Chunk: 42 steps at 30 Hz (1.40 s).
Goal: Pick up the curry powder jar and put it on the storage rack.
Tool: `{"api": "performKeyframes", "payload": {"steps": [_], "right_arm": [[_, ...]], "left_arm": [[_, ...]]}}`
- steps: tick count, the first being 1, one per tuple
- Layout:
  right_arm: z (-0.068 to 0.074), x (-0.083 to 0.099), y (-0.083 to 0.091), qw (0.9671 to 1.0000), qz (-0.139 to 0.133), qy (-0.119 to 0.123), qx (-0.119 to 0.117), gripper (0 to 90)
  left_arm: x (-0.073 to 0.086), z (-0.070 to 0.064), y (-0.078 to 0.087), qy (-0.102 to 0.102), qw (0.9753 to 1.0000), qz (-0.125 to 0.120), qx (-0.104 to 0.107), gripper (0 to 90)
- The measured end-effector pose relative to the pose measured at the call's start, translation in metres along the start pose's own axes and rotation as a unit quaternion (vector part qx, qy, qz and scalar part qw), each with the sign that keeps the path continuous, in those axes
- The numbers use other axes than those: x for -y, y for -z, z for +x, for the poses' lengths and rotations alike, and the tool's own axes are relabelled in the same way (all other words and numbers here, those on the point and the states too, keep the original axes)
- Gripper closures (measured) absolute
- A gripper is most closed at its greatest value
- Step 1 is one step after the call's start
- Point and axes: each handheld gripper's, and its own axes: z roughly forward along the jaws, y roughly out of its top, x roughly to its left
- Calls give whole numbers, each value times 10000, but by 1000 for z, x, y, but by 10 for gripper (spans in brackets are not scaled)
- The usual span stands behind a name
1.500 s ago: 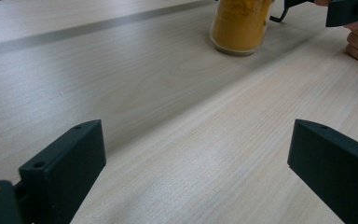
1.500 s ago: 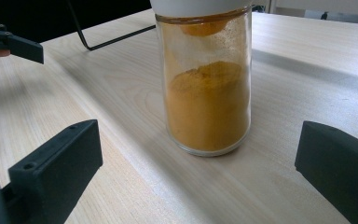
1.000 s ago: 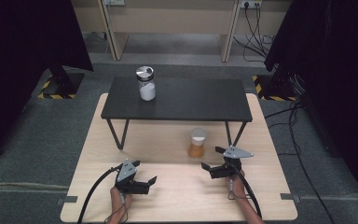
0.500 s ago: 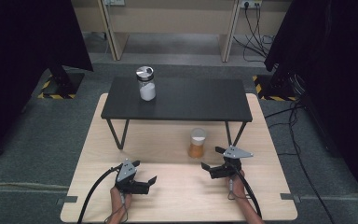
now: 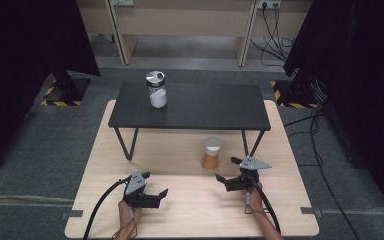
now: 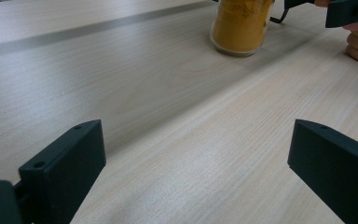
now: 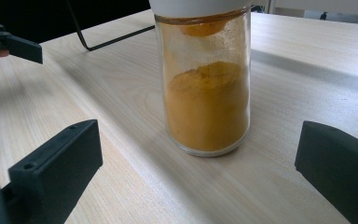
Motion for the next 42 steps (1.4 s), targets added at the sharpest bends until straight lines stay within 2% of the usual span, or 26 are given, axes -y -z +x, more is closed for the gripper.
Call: {"api": "performKeyframes", "payload": {"steps": [14,20,23,30,36,42], "right_arm": [[2,4,1,9997,-118,-166,126,12],[4,0,1,9987,-147,-420,243,19],[7,-2,3,9989,-229,-343,224,18],[14,-4,4,9986,-341,-329,225,19],[22,-3,3,9973,-509,-356,392,20],[31,-2,1,9963,-604,-252,559,20]], "left_arm": [[0,0,0,-1,10000,0,5,33],[0,1,0,6,10000,3,15,33],[0,1,0,3,10000,1,16,33],[0,1,0,3,10000,0,17,33],[0,1,0,4,10000,0,17,33],[0,1,0,4,10000,1,18,33]]}}
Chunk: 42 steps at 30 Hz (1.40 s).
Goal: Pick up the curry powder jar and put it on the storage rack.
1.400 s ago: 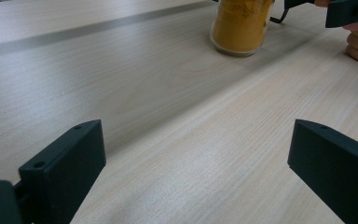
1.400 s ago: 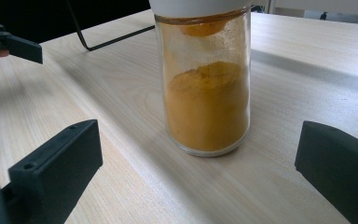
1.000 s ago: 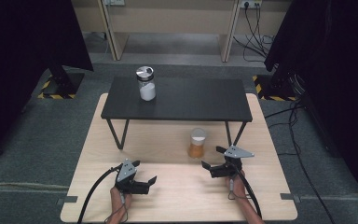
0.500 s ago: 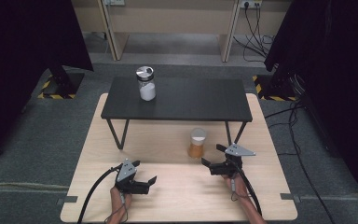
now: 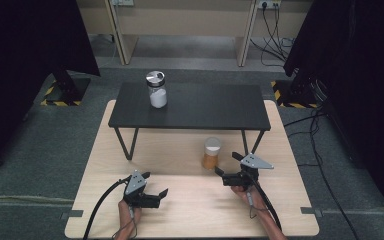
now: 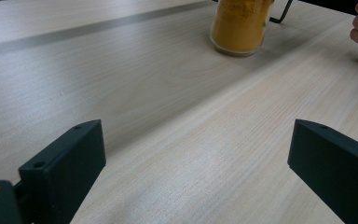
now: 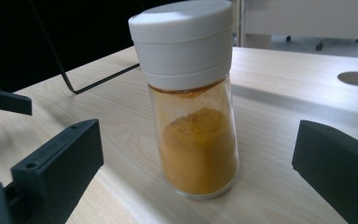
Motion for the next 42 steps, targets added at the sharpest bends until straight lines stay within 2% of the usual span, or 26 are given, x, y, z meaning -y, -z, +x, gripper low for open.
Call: {"api": "performKeyframes", "payload": {"steps": [6,13,19,30,42], "right_arm": [[2,-1,0,10000,-10,34,35,20],[1,-6,5,9998,-85,183,12,17],[7,-8,4,9995,-90,297,48,3],[7,-10,-2,9991,-50,414,-48,4],[15,-22,-16,9989,-15,478,6,25]], "left_arm": [[0,0,0,-2,10000,-2,1,33],[0,0,0,-11,10000,-5,-1,33],[0,0,0,-15,10000,-4,-4,33],[0,-1,0,-26,10000,-4,-13,33],[0,-1,0,-32,10000,1,-17,32]]}}
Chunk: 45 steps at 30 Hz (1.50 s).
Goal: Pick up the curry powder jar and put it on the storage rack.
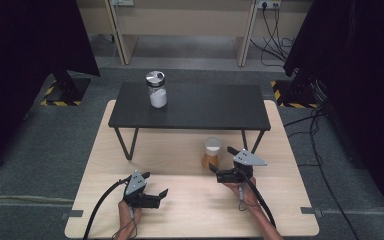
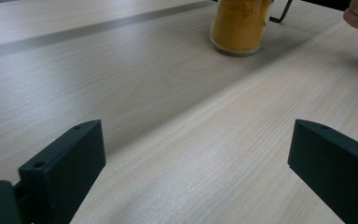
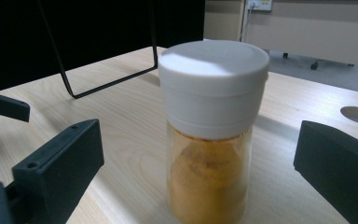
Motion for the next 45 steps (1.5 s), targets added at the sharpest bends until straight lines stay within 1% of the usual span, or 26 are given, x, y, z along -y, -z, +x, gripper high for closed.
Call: {"api": "performKeyframes", "payload": {"steps": [3,11,17,18,19,22,23,30,32,33,34,37,38,40,41,42,44,45], "right_arm": [[0,0,-2,10000,-44,9,-6,36],[-2,2,-8,10000,-10,-13,24,67],[0,3,-12,9999,-29,65,95,78],[2,-1,-16,9998,22,90,149,78],[3,-4,-19,9998,11,109,176,86],[3,-7,-22,9997,-28,144,176,102],[4,-11,-25,9997,3,154,195,109],[6,-13,-34,9995,145,168,244,133],[6,-12,-37,9993,174,156,282,149],[5,-10,-39,9993,170,120,297,170],[5,-10,-39,9993,170,120,297,170],[3,-7,-39,9995,71,60,306,204],[2,-6,-40,9995,44,101,305,232],[2,-6,-40,9994,37,130,308,246],[3,-5,-41,9993,44,194,307,287],[3,-5,-41,9993,44,194,307,287],[7,-5,-42,9989,38,328,338,337],[8,-4,-42,9987,21,357,364,337]], "left_arm": [[0,0,0,1,10000,-4,2,32],[0,0,0,3,10000,-2,2,32],[0,0,0,5,10000,-3,4,32],[0,0,0,6,10000,-2,5,32],[0,0,0,8,10000,-1,4,32],[0,0,0,7,10000,-3,7,32],[0,0,0,6,10000,-4,3,32],[0,0,0,3,10000,-9,9,32],[0,0,0,7,10000,-9,8,32],[0,0,0,7,10000,-9,8,32],[0,0,0,6,10000,-9,9,32],[0,1,0,11,10000,-7,12,32],[0,0,0,24,10000,-10,13,32],[0,0,0,23,10000,-10,14,32],[0,1,0,21,10000,-10,14,32],[0,1,0,22,10000,-10,14,32],[0,1,0,22,10000,-9,13,32],[0,1,0,10,10000,-8,12,32]]}}
